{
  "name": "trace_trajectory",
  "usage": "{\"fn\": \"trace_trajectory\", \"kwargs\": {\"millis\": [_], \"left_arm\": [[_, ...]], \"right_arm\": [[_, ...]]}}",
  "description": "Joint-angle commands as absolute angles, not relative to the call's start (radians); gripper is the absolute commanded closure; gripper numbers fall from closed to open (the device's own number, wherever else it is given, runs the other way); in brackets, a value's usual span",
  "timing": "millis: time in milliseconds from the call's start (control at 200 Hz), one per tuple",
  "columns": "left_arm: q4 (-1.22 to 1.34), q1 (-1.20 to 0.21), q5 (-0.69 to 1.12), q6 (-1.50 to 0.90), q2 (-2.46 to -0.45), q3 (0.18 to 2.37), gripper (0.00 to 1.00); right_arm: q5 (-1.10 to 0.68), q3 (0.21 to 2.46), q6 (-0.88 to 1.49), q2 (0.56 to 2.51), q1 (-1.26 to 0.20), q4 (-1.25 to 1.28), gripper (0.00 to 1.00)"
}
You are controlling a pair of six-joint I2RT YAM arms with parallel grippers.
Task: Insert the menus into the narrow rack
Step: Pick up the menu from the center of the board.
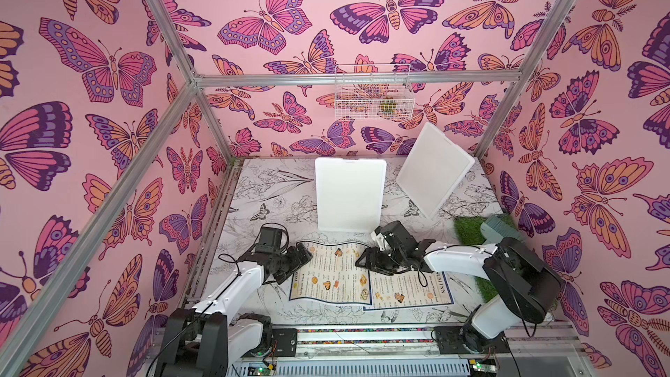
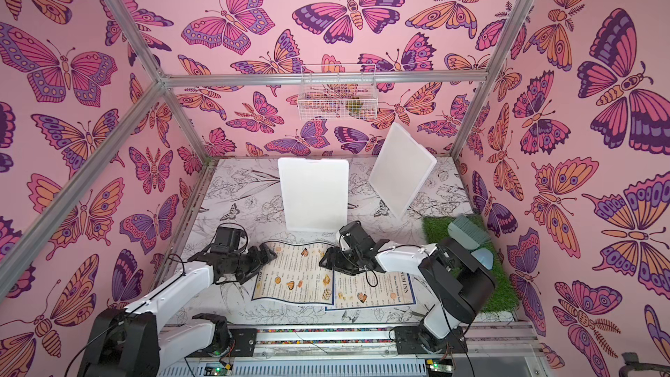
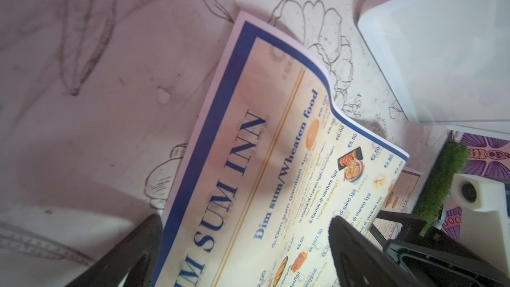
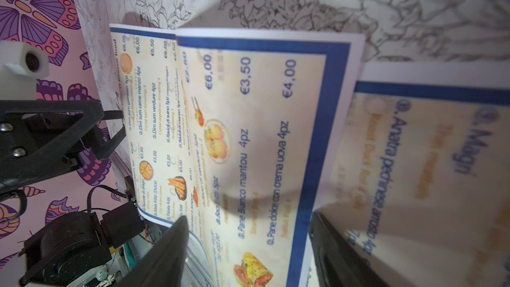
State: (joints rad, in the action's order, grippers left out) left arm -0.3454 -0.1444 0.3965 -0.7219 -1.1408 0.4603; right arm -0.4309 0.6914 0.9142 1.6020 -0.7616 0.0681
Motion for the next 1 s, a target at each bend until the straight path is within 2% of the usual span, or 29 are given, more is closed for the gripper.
{"fn": "trace_trajectory", "kwargs": {"millis": [0, 345, 641, 996], "left_arm": [[-0.334, -0.152, 0.481, -0.727, -1.157, 0.404, 0.03], [-0.156, -0.182, 0.616, -0.776, -1.098, 0.348, 0.02], [-0.105, -0.259, 0.615, -0.795, -1.113, 0.360, 0.00], [-0.045, -0.301, 0.661, -0.804, -1.075, 0.363, 0.02]], "right_arm": [[-0.393, 0.655, 0.917, 1.638, -0.770, 0.009, 0.27], [-0.371, 0.644, 0.917, 1.635, -0.771, -0.001, 0.26], [-0.375, 0.635, 0.919, 1.642, -0.771, 0.016, 0.26], [-0.371, 0.628, 0.917, 1.635, -0.770, 0.021, 0.26]]}}
